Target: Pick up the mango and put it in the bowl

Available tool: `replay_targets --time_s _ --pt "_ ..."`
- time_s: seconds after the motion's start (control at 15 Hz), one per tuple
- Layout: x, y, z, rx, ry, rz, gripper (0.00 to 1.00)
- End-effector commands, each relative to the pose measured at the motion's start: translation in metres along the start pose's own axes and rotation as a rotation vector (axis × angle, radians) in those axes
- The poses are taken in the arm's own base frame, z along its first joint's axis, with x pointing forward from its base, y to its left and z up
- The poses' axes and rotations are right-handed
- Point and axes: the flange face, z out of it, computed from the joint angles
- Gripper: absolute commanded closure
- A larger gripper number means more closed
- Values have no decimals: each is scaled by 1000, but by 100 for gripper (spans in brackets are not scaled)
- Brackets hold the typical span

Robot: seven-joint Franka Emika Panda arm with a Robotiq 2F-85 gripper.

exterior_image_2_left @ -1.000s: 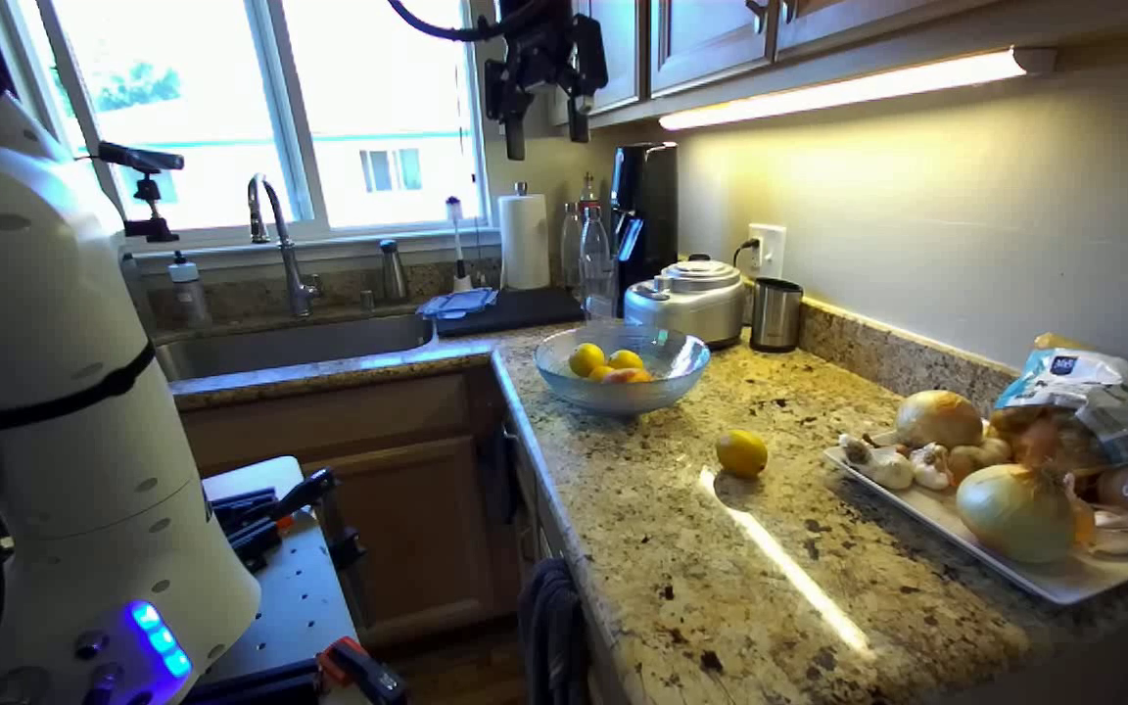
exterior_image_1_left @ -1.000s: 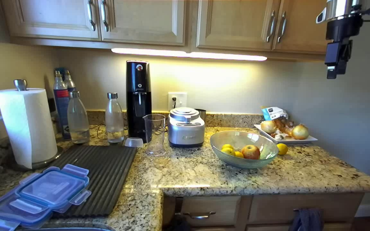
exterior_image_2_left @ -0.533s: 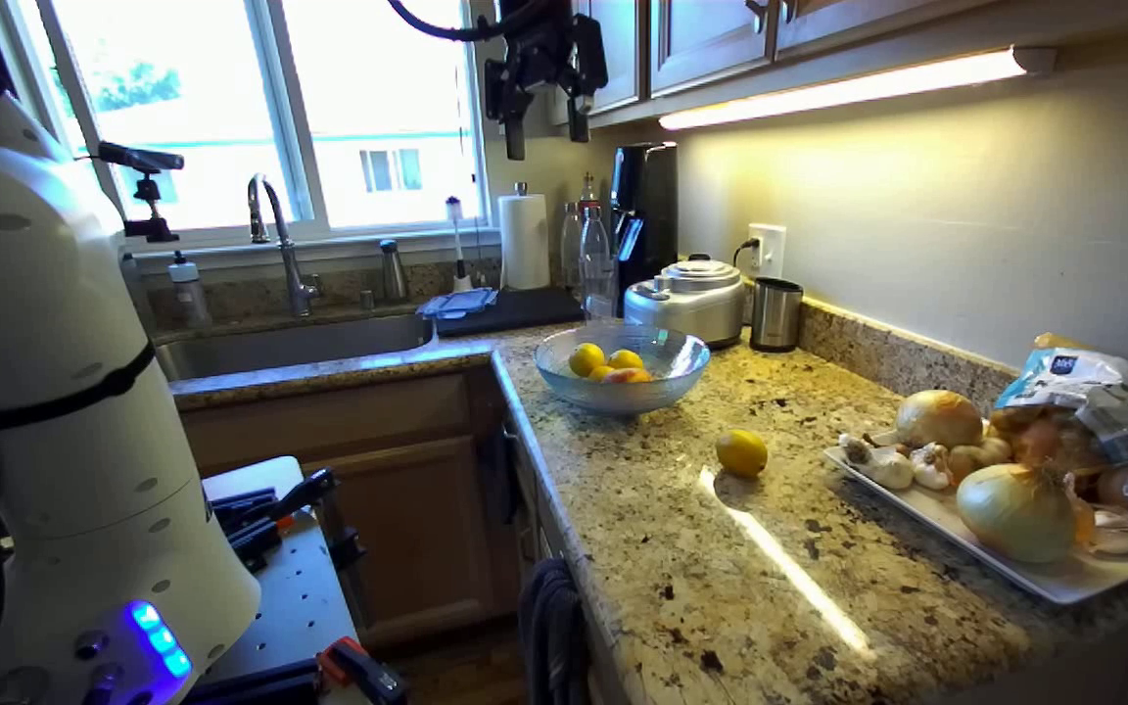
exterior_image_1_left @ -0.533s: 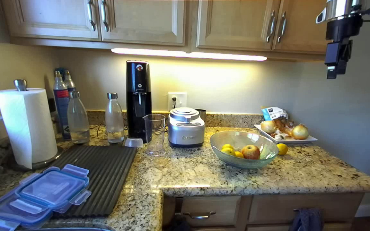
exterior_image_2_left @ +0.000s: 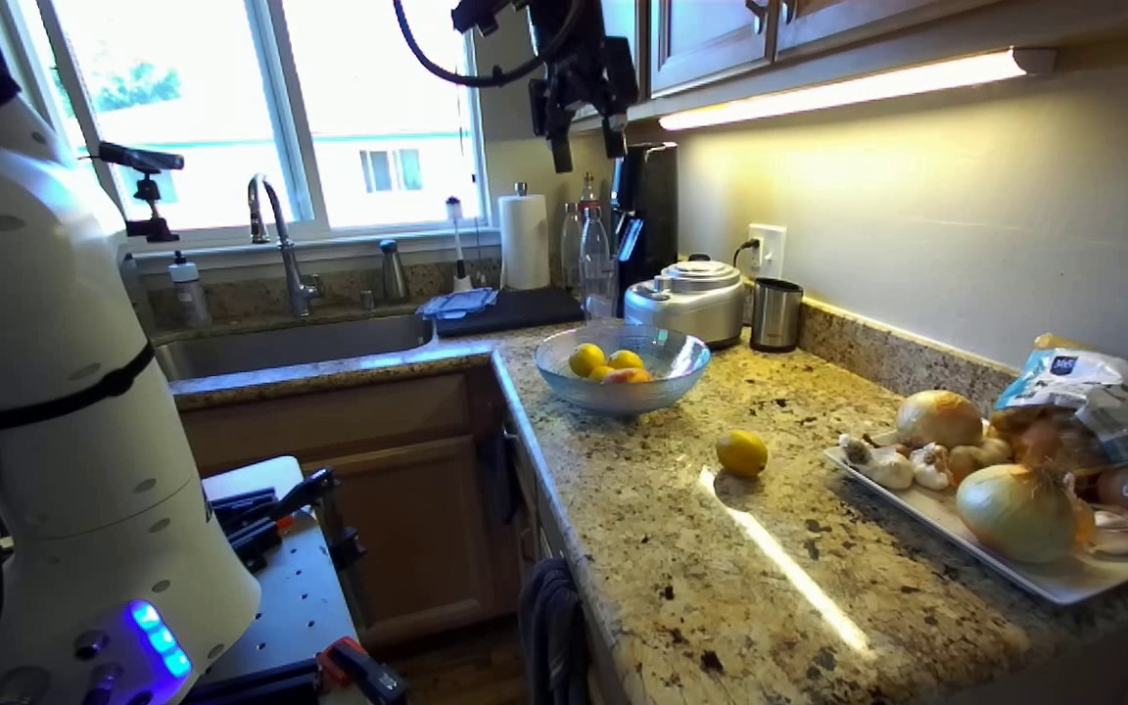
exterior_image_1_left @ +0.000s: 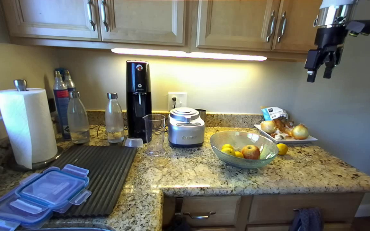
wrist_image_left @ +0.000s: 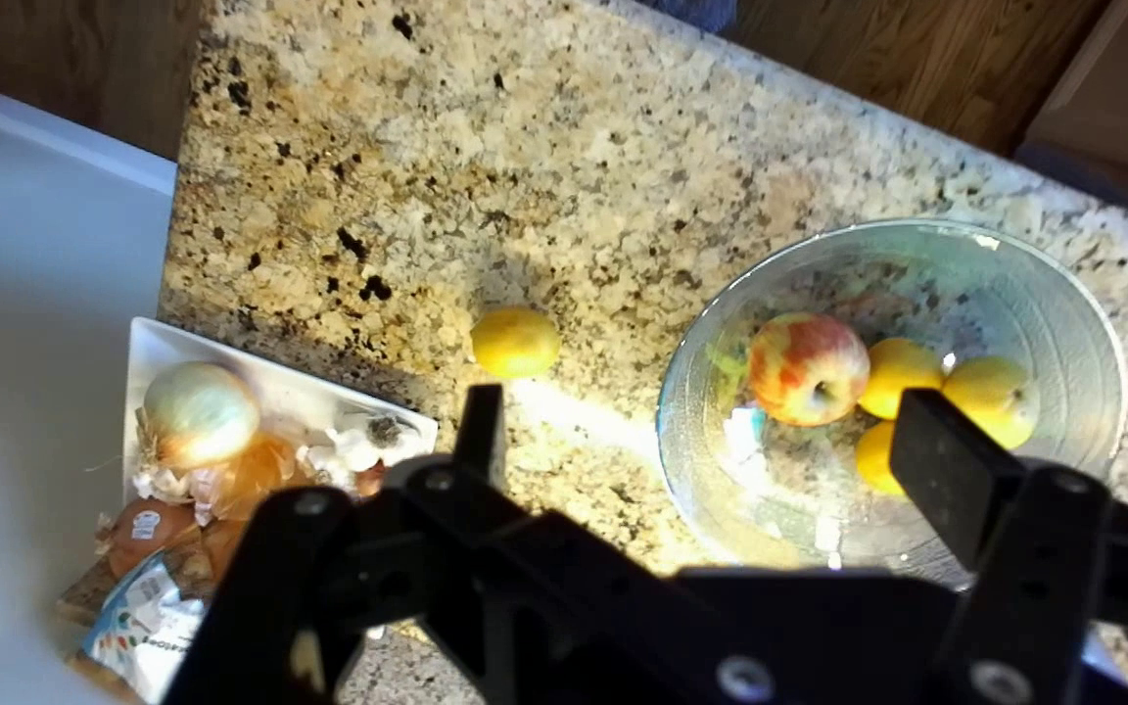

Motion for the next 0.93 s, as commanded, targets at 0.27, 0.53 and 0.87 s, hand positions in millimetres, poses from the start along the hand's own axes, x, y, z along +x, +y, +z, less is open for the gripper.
replay_targets --time_s 0.27,0.53,0.87 --pt "27 31 72 -29 -25 351 0" --pt "32 35 98 -60 -91 426 0" --pt "33 29 99 -37 -97 382 0"
